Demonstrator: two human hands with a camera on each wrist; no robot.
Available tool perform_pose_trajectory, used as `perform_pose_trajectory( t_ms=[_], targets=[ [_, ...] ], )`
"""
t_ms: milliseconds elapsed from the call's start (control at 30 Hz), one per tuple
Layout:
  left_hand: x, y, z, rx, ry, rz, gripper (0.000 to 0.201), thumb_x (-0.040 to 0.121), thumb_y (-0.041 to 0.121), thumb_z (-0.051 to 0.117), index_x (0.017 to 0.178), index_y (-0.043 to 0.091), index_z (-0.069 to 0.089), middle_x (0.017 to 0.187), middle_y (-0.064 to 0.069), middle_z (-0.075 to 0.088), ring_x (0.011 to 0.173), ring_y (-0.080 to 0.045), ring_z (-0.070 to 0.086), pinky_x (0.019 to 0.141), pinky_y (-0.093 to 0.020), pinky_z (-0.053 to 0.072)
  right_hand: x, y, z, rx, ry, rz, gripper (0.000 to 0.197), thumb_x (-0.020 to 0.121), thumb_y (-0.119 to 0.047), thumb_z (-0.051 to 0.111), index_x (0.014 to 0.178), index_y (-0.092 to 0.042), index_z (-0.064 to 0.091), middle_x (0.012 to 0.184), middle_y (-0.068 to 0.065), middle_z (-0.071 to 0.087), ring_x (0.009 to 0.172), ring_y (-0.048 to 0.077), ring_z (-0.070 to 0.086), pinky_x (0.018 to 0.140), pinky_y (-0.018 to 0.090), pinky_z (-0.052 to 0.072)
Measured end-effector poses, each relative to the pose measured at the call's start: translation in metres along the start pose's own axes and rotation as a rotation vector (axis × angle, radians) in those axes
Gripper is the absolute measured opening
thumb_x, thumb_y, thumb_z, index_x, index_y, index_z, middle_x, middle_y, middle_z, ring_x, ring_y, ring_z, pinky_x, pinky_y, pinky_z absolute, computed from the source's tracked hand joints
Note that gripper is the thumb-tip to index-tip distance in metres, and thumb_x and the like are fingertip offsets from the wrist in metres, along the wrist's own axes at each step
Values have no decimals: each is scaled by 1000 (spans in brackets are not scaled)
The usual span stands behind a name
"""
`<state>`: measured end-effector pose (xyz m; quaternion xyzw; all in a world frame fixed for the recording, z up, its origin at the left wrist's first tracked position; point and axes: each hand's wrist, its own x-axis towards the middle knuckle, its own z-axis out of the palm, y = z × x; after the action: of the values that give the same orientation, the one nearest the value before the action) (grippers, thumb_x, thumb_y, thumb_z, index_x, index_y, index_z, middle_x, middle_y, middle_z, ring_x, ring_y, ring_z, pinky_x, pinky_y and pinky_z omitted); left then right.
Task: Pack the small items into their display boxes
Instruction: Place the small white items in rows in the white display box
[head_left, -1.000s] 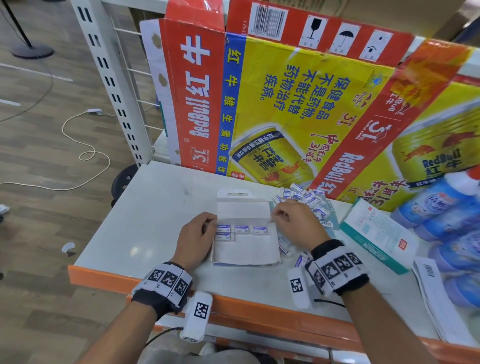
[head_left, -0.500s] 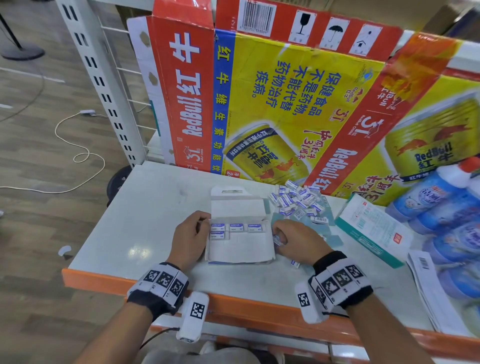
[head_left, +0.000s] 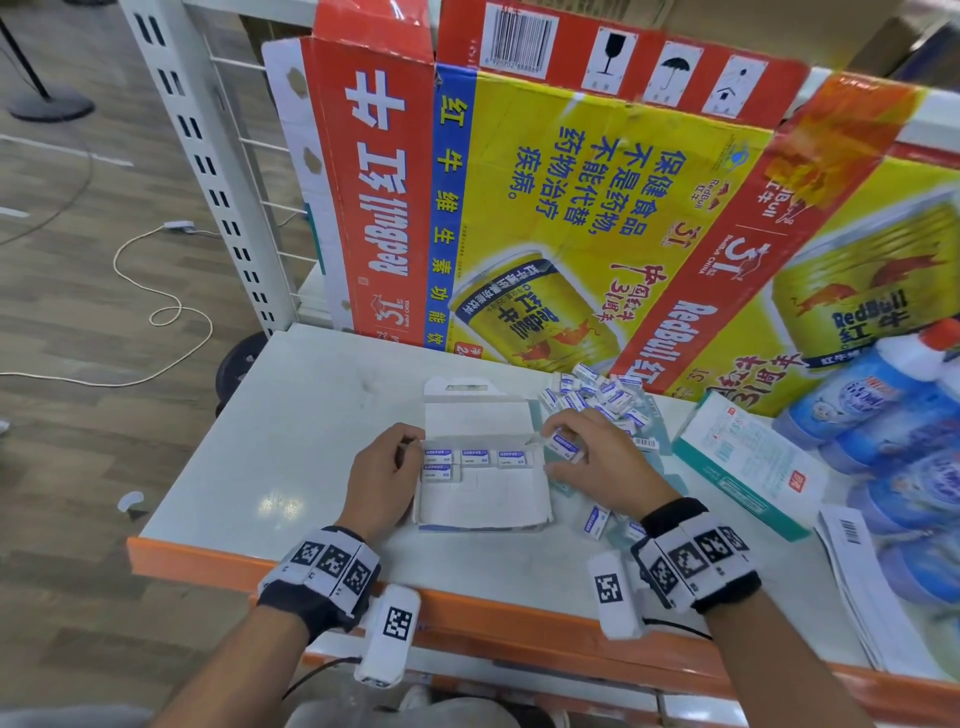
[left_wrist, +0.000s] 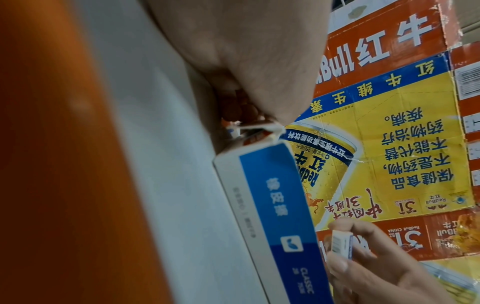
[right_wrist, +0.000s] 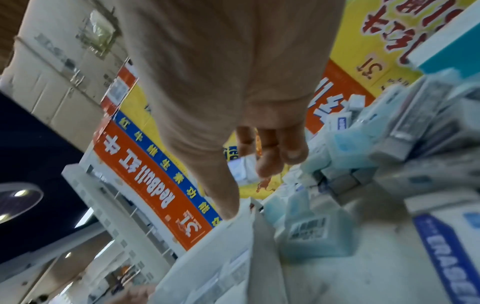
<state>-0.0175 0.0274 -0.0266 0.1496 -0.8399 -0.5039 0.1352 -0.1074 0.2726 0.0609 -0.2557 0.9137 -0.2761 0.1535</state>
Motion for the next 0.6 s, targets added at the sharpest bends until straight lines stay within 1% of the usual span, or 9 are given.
perform_pose_trajectory(
  t_ms=[33, 100, 167, 200, 267, 367, 467, 533, 600],
  targets=[
    [0, 0, 0, 0, 3, 2, 16, 95, 12, 49, 92, 20, 63, 78, 7, 67, 66, 3, 57, 56, -5, 37, 1, -4, 3, -27, -7, -26, 27, 84, -20, 65, 103, -34, 54, 96, -8, 47, 82, -4, 45, 66, 10, 34],
    [1, 0, 1, 2, 12, -2, 16, 94, 12, 50, 91, 21, 62, 77, 7, 67, 67, 2, 57, 57, -5, 37, 3, -13, 10, -79, -29, -94, 26, 86, -17, 61, 109, -28, 56, 100, -3, 52, 85, 7, 48, 68, 18, 35],
    [1, 0, 1, 5, 13, 0, 16, 94, 12, 50, 91, 21, 62, 77, 6, 67, 67, 0, 58, 58, -6, 38, 6, -22, 18, -97, -45, -127, 31, 87, -17, 58, 116, -26, 54, 108, -4, 59, 90, 11, 53, 74, 24, 39],
    [1, -1, 0, 7, 12, 4, 16, 94, 12, 50, 91, 21, 63, 77, 6, 67, 68, -1, 58, 58, -6, 38, 8, -27, 23, -108, -50, -123, 32, 87, -18, 58, 118, -25, 52, 110, -4, 61, 91, 12, 55, 74, 26, 41],
    [1, -1, 0, 8, 10, 9, 15, 94, 12, 50, 91, 21, 63, 76, 5, 67, 68, -1, 57, 58, -7, 38, 11, -35, 31, -165, -71, -107, 30, 87, -22, 59, 115, -23, 48, 110, -2, 64, 94, 18, 59, 74, 30, 46],
    [1, -2, 1, 15, 16, 21, 15, 94, 13, 50, 90, 22, 61, 75, 7, 65, 69, 3, 56, 58, -6, 38, 16, -42, 41, -261, -95, -165, 18, 87, -22, 57, 105, -19, 52, 105, 0, 58, 88, 22, 58, 69, 33, 45],
    [1, -3, 1, 18, 22, 28, 14, 94, 13, 50, 91, 21, 62, 75, 5, 66, 69, 0, 57, 59, -6, 38, 20, -43, 47, -339, -106, -177, 21, 89, -21, 56, 110, -18, 57, 109, 1, 44, 81, 25, 55, 62, 29, 36],
    [2, -4, 2, 24, 18, 29, 14, 94, 15, 50, 92, 20, 63, 75, 2, 67, 66, -4, 57, 58, -7, 38, 23, -43, 51, -394, -118, -167, 24, 89, -17, 54, 113, -17, 58, 111, 3, 43, 82, 28, 56, 62, 28, 33],
    [3, -4, 2, 28, 10, 26, 14, 94, 16, 50, 93, 20, 63, 76, 2, 67, 68, -7, 58, 59, -8, 39, 26, -44, 55, -412, -131, -165, 25, 90, -13, 52, 114, -14, 57, 112, 6, 44, 83, 31, 56, 62, 31, 35]
  ],
)
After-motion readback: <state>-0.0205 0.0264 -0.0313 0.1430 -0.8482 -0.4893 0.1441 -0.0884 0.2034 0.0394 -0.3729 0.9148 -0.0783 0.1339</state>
